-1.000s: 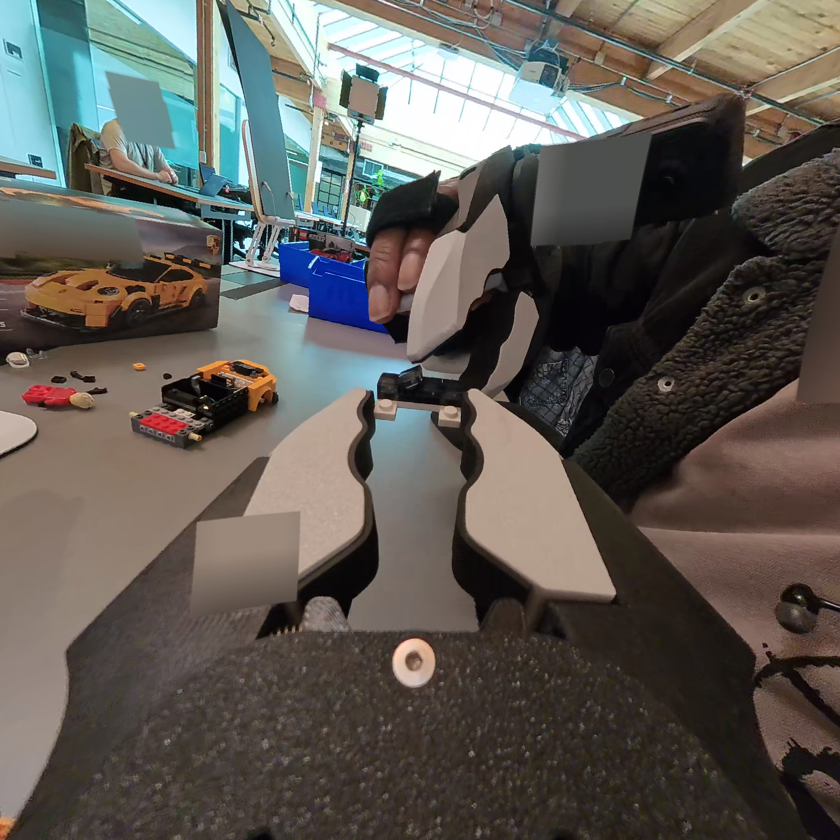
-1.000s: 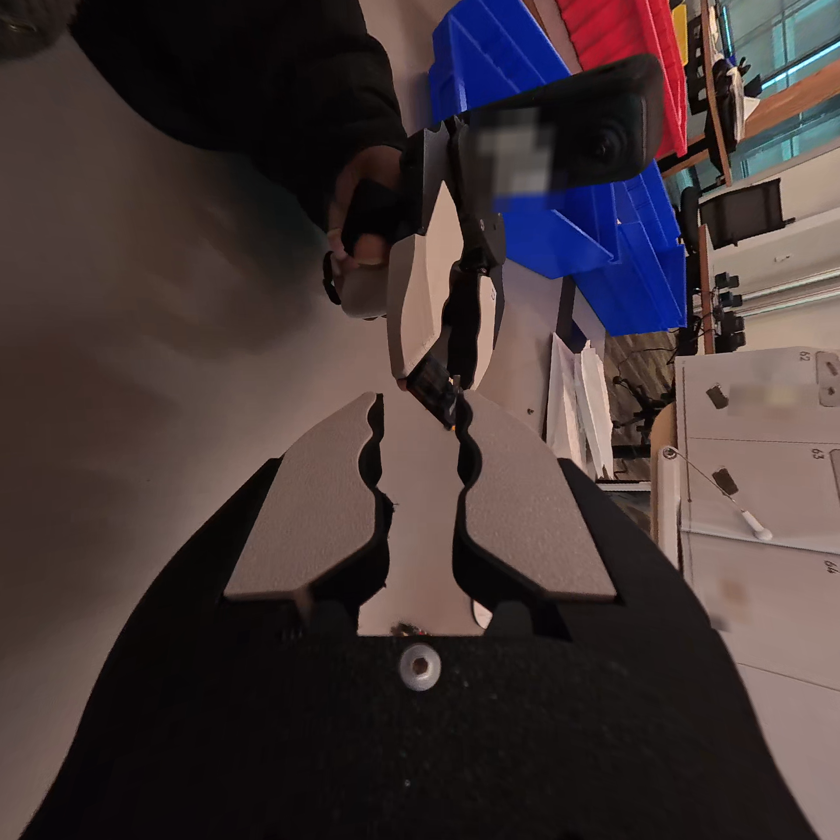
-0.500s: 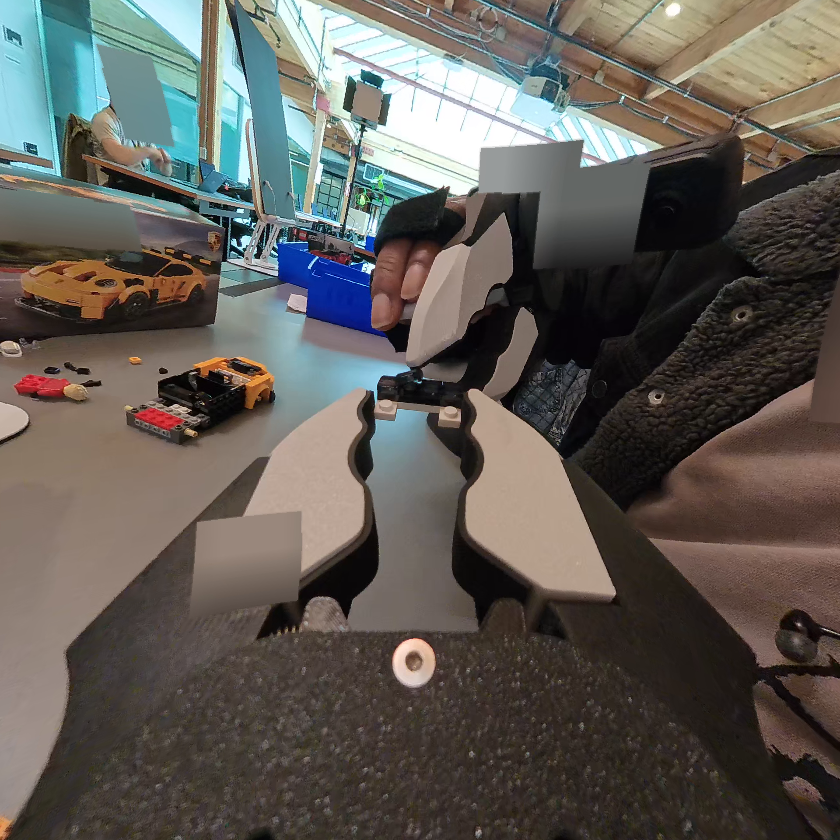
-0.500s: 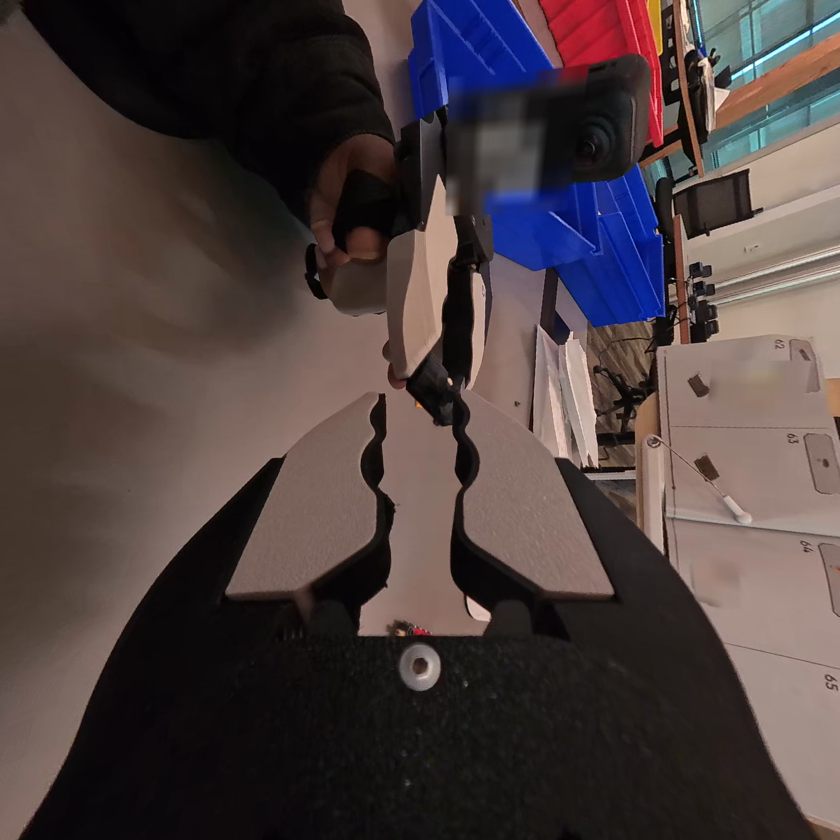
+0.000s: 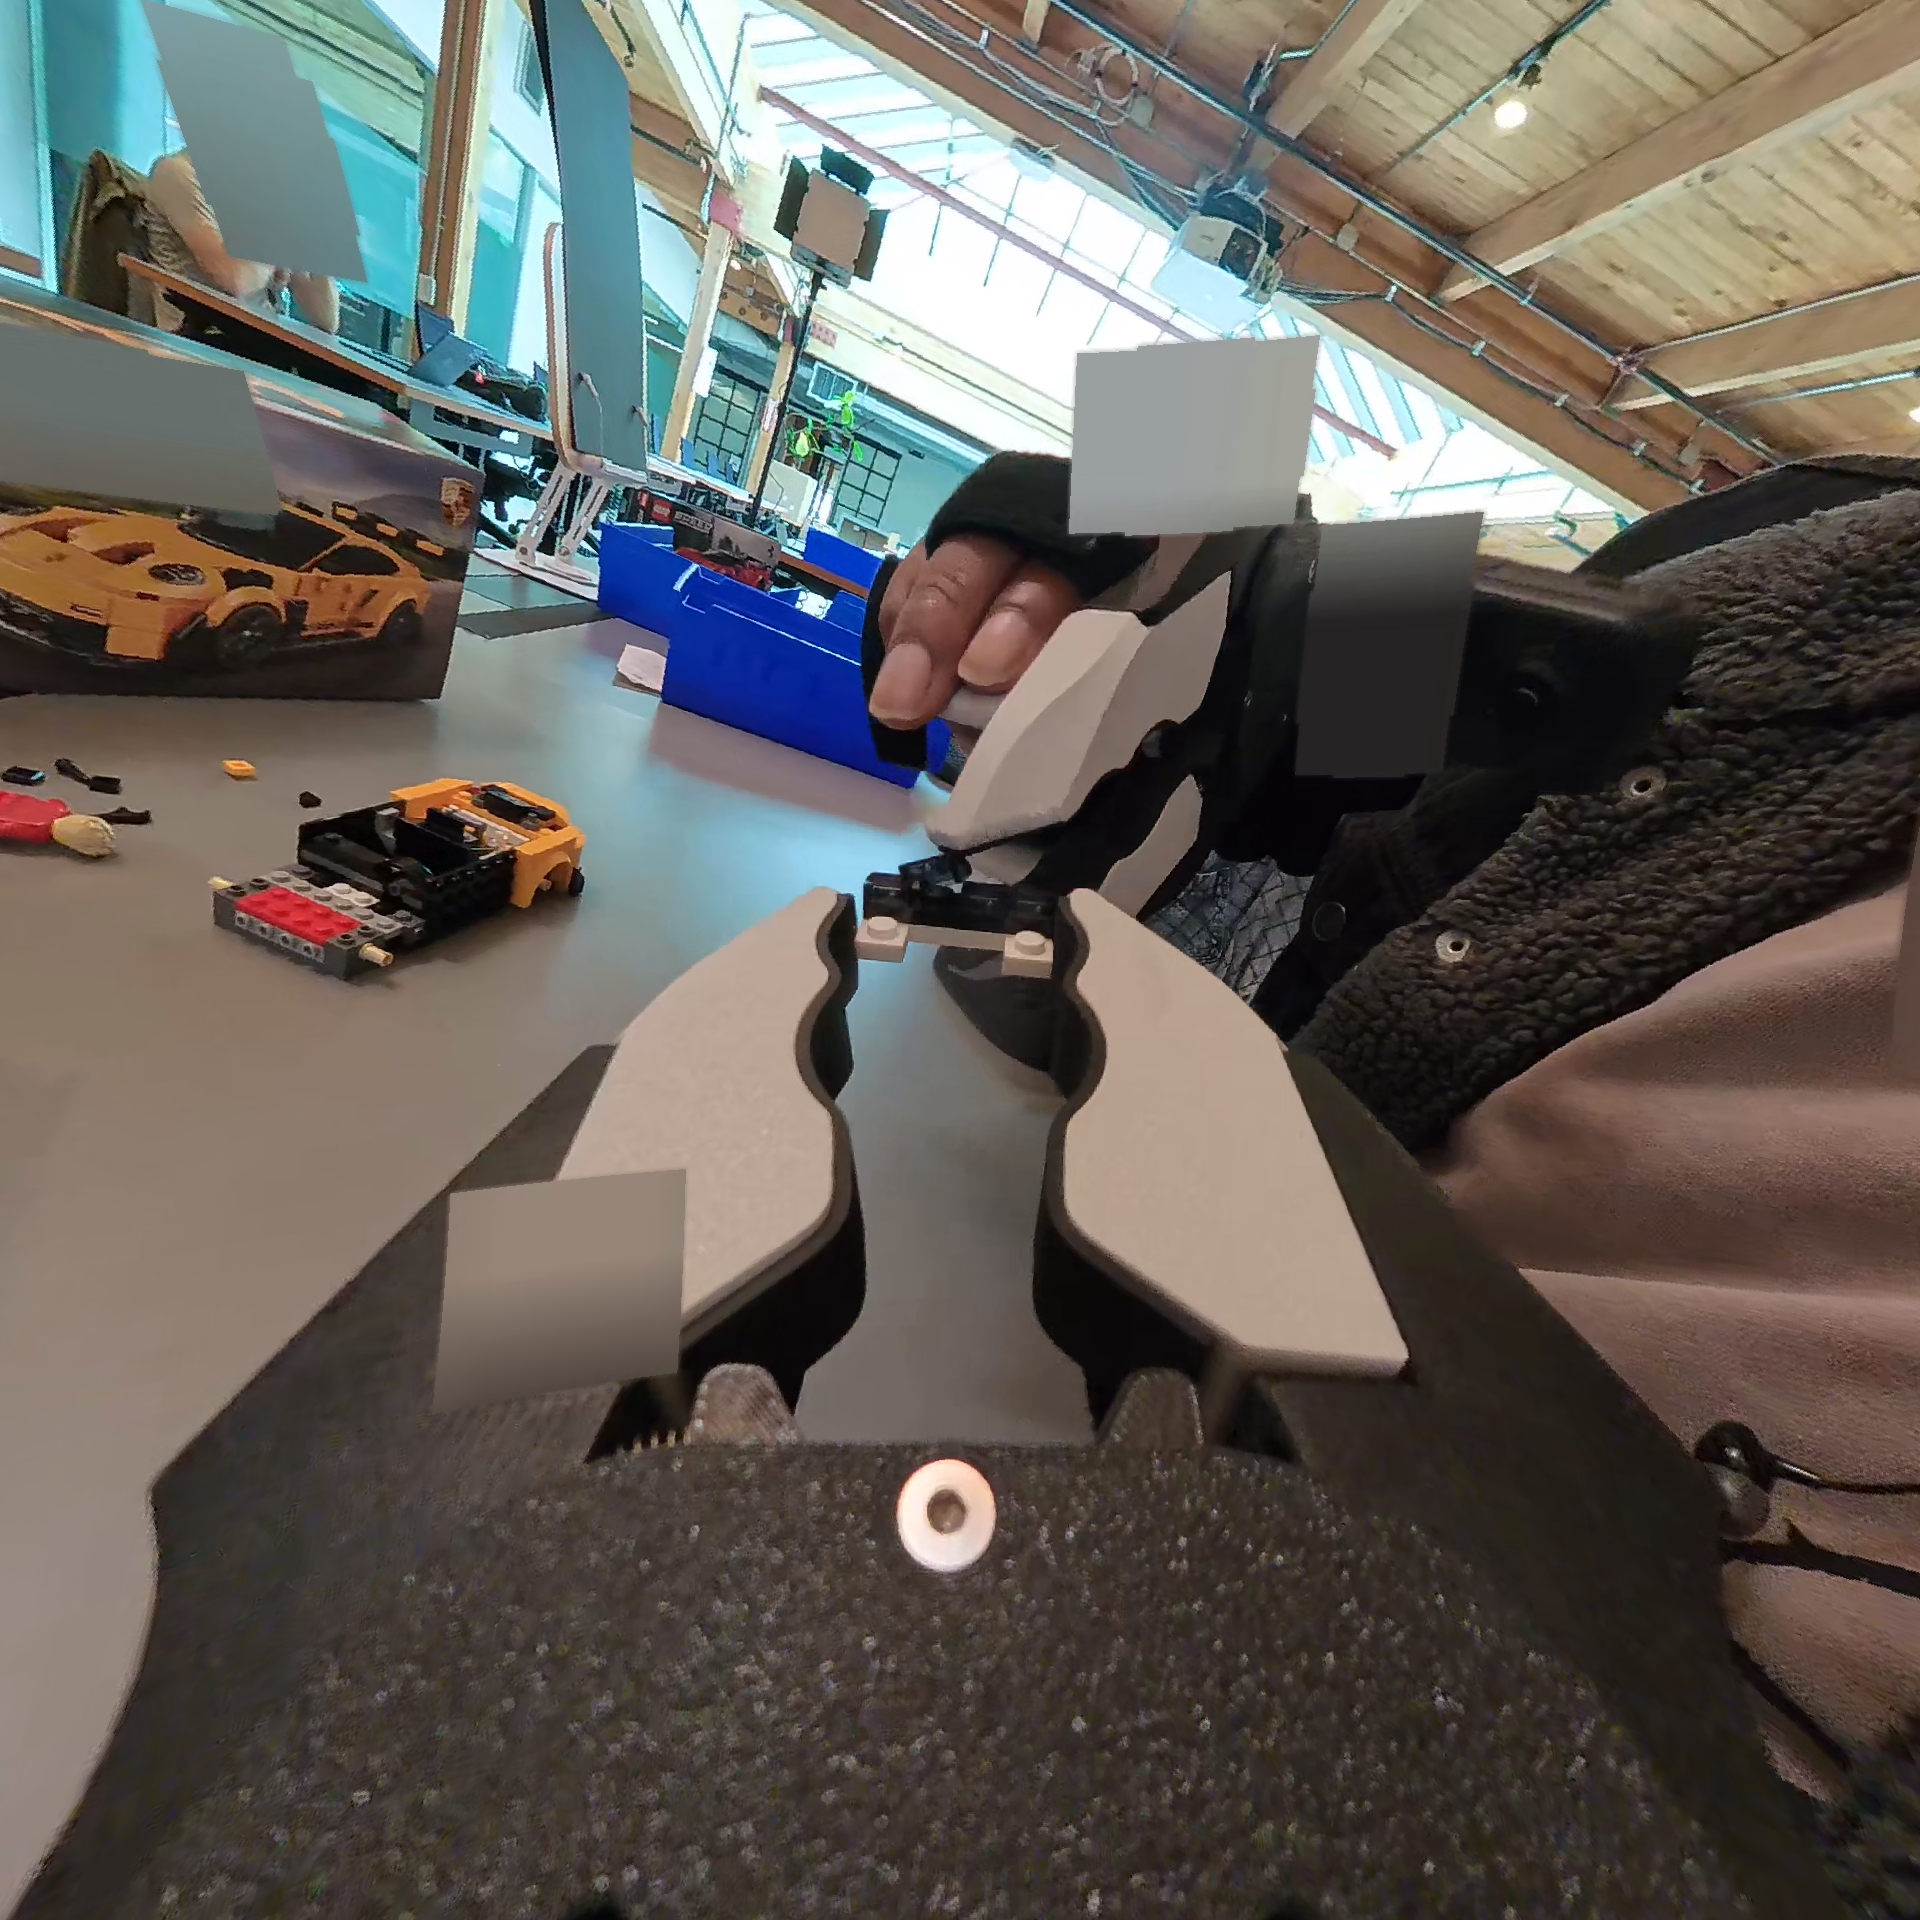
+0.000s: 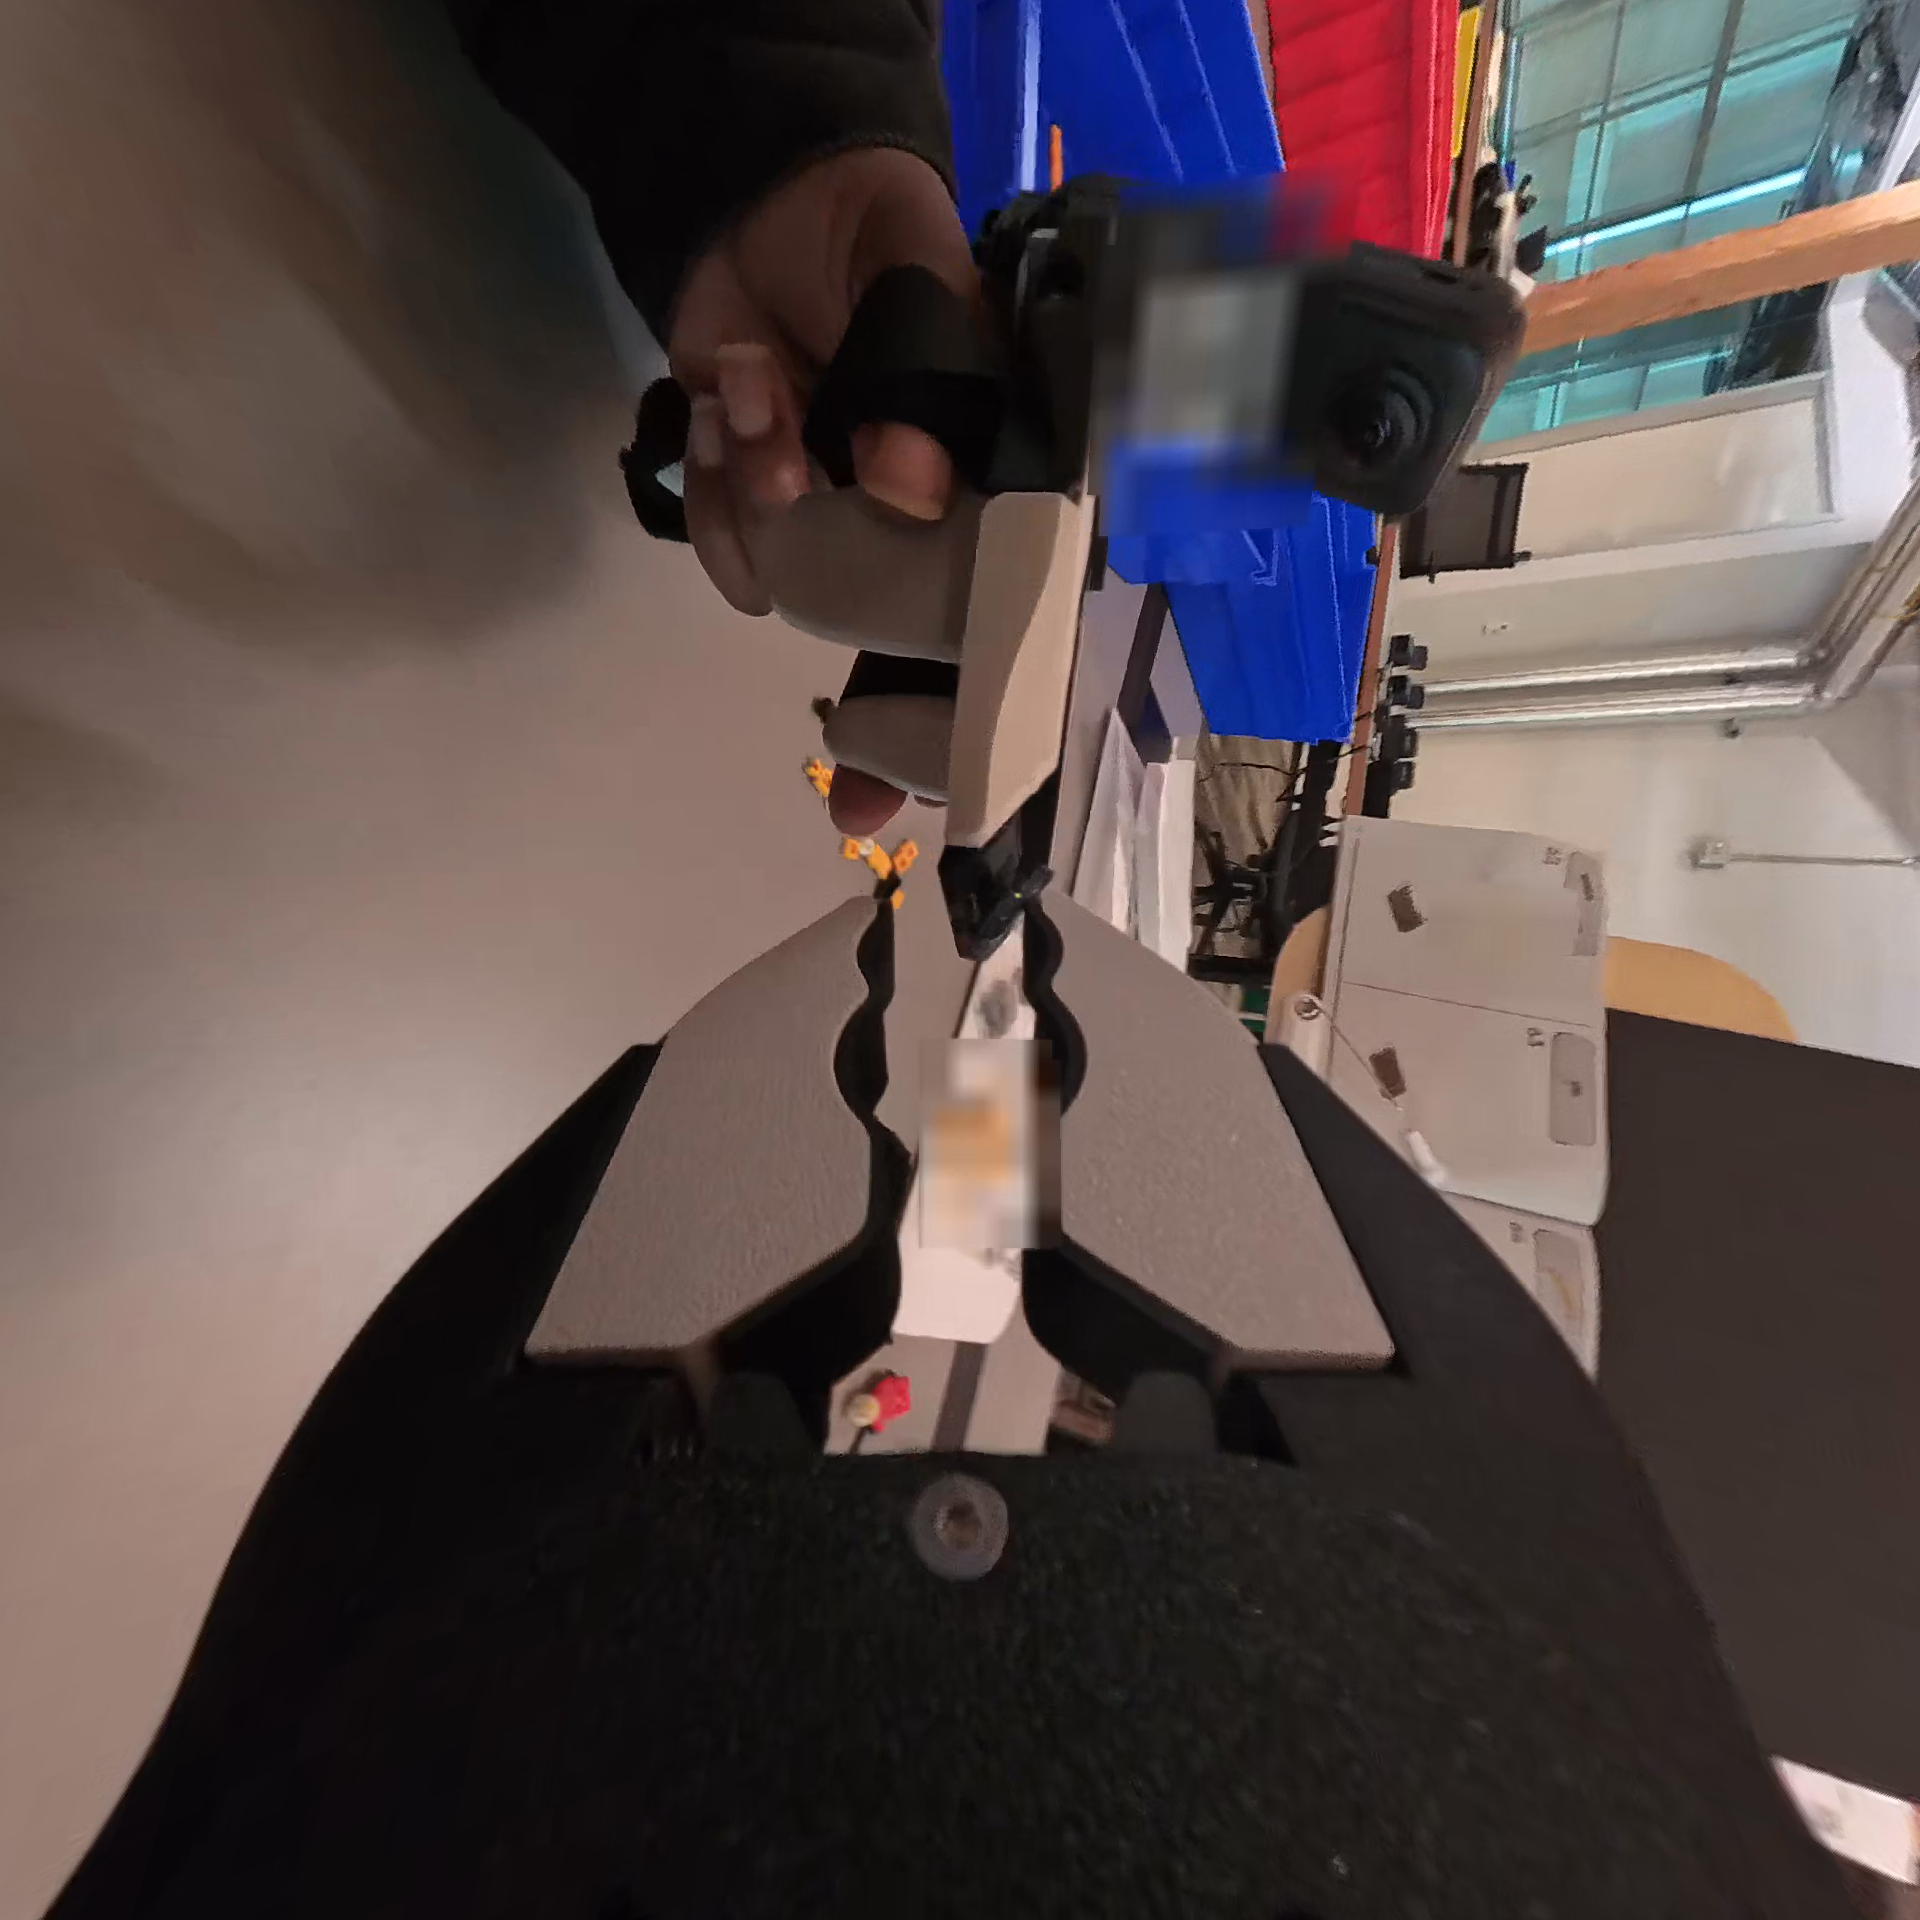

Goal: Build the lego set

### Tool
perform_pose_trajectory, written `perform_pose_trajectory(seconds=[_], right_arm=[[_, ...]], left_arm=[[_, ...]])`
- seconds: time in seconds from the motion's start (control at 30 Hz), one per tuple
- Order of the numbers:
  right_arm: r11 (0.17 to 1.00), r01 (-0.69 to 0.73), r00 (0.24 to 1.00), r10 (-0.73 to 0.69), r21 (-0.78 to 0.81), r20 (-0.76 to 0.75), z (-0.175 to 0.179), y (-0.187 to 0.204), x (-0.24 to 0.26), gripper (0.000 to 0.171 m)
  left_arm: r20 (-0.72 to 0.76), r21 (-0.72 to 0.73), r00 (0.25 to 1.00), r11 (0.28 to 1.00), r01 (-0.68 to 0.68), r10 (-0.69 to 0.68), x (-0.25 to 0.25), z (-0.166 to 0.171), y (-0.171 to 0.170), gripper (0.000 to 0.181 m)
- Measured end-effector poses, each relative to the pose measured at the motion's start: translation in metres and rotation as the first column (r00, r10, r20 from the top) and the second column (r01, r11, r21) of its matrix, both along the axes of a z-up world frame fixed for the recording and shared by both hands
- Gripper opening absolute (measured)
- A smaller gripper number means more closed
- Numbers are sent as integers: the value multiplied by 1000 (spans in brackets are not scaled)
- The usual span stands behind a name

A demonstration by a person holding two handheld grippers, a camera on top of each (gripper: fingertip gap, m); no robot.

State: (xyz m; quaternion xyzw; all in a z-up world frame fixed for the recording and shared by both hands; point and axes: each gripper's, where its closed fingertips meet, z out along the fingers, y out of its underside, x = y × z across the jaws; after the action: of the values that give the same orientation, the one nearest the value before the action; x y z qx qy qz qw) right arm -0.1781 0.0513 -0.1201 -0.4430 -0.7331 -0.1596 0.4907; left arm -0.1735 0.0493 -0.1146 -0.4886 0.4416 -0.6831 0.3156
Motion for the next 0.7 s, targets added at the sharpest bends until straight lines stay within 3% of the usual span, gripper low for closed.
perform_pose_trajectory(seconds=[0.13,0.5,0.7], right_arm=[[1000,-6,1000,6,6,27,-3,0,1,24],[998,-1,997,-4,-63,-73,10,-1,-2,23],[983,13,981,-49,-184,-190,16,0,4,23]], left_arm=[[-3,-15,1000,1000,0,0,0,-1,1,35],[49,-31,999,999,24,-22,-2,6,-2,35],[63,-50,998,999,21,-17,-3,7,1,35]])
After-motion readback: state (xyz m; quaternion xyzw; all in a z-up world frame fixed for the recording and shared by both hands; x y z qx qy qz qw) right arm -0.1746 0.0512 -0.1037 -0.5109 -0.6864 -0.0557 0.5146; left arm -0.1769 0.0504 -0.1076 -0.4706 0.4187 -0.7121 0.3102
